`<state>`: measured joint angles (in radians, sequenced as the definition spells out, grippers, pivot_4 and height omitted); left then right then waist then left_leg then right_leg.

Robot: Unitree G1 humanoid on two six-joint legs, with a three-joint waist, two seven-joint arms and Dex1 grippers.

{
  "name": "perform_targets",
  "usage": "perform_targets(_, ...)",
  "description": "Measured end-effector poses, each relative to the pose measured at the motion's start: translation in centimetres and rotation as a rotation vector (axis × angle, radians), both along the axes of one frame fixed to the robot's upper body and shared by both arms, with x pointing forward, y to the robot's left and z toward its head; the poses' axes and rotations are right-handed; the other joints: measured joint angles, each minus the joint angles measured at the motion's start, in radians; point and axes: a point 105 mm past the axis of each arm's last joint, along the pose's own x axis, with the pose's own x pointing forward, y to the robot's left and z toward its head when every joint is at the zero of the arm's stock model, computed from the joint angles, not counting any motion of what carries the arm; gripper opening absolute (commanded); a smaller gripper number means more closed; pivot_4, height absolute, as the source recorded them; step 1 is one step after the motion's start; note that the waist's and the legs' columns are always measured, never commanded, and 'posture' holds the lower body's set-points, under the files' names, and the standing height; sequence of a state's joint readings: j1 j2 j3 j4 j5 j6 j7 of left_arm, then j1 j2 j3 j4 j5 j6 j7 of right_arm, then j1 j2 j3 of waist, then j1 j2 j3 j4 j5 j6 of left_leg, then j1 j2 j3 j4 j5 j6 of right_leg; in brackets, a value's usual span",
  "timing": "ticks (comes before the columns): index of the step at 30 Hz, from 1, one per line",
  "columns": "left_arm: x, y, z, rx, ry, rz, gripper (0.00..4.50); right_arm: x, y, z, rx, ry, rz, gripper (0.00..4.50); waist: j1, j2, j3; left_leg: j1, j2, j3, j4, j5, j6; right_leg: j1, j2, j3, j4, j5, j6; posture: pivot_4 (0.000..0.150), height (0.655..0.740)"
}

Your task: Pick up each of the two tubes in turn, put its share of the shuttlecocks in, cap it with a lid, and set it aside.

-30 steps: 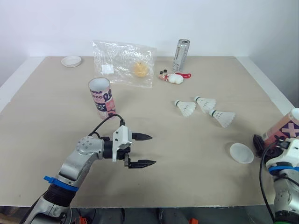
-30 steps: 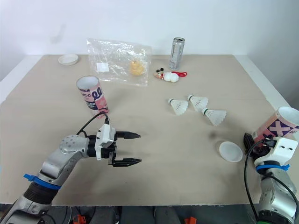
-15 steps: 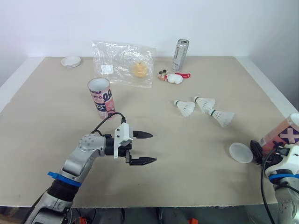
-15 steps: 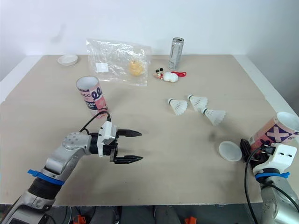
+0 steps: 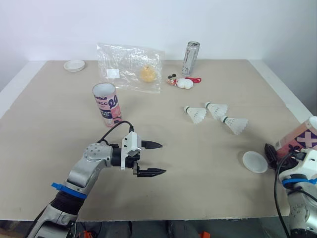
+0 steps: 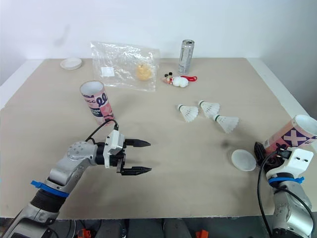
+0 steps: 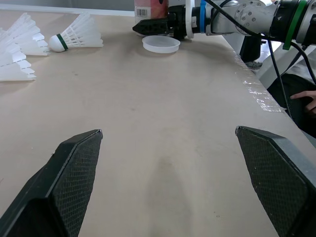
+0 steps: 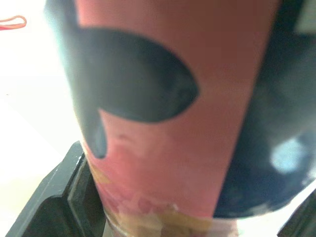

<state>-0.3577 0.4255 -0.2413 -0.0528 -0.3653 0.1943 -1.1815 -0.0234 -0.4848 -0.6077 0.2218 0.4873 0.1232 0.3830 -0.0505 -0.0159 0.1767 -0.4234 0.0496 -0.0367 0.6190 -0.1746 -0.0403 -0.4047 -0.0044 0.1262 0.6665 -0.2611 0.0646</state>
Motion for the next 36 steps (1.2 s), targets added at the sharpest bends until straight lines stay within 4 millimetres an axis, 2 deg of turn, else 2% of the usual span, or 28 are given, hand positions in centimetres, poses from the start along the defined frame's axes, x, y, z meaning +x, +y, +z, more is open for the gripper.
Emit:
perform_targets(3, -0.1, 0.0, 0.0, -0.002, -0.002, 0.003, 4.5, 0.0, -0.1, 0.0, 0.037, -0.006, 0.001, 4.22, 0.0, 0.0, 0.0, 0.0, 0.0, 0.0, 0.0, 0.0, 0.0, 0.0, 0.0, 0.0, 0.0, 0.0, 0.0, 0.15, 0.74)
perform_targets(8, -0.2, 0.0, -0.2, -0.003, 0.006, 0.014, 4.5, -0.2, 0.0, -0.1, -0.068, 0.047, 0.031, 4.22, 0.0, 0.0, 0.0, 0.0, 0.0, 0.0, 0.0, 0.0, 0.0, 0.0, 0.0, 0.0, 0.0, 0.0, 0.0, 0.15, 0.74)
perform_targets(11, -0.3, -0.1, 0.0, -0.004, 0.001, 0.011, 4.5, 0.1, -0.1, -0.1, -0.012, 0.019, -0.007, 4.22, 0.0, 0.0, 0.0, 0.0, 0.0, 0.0, 0.0, 0.0, 0.0, 0.0, 0.0, 0.0, 0.0, 0.0, 0.0, 0.15, 0.74)
perform_targets(17, -0.3, 0.0, 0.0, -0.004, 0.0, 0.014, 4.5, 0.0, 0.1, -0.1, -0.04, 0.029, 0.017, 4.22, 0.0, 0.0, 0.0, 0.0, 0.0, 0.001, 0.0, 0.0, 0.0, 0.0, 0.0, 0.001, 0.0, 0.0, 0.0, 0.15, 0.74)
perform_targets(24, -0.2, 0.0, 0.0, -0.004, -0.001, 0.023, 4.5, 0.1, 1.9, 0.2, -0.342, 0.082, 0.158, 4.22, -0.001, 0.0, 0.0, 0.001, 0.0, 0.001, 0.0, 0.0, 0.0, 0.0, 0.0, 0.001, 0.0, 0.0, 0.0, 0.15, 0.74)
perform_targets(29, -0.3, 0.0, -0.1, -0.008, 0.001, 0.032, 4.5, 0.3, 1.8, 0.0, -0.273, 0.054, 0.139, 4.22, -0.001, 0.0, 0.0, 0.001, 0.0, 0.001, 0.001, 0.0, 0.0, 0.0, 0.0, 0.001, 0.0, 0.001, 0.0, 0.15, 0.74)
perform_targets(36, -0.3, -0.1, -0.1, -0.012, 0.001, 0.032, 4.5, 0.5, 0.5, 0.2, -0.167, 0.035, 0.079, 4.22, 0.0, 0.0, 0.0, 0.001, 0.0, 0.002, 0.001, 0.0, 0.0, 0.0, 0.0, 0.002, 0.0, 0.001, 0.0, 0.15, 0.74)
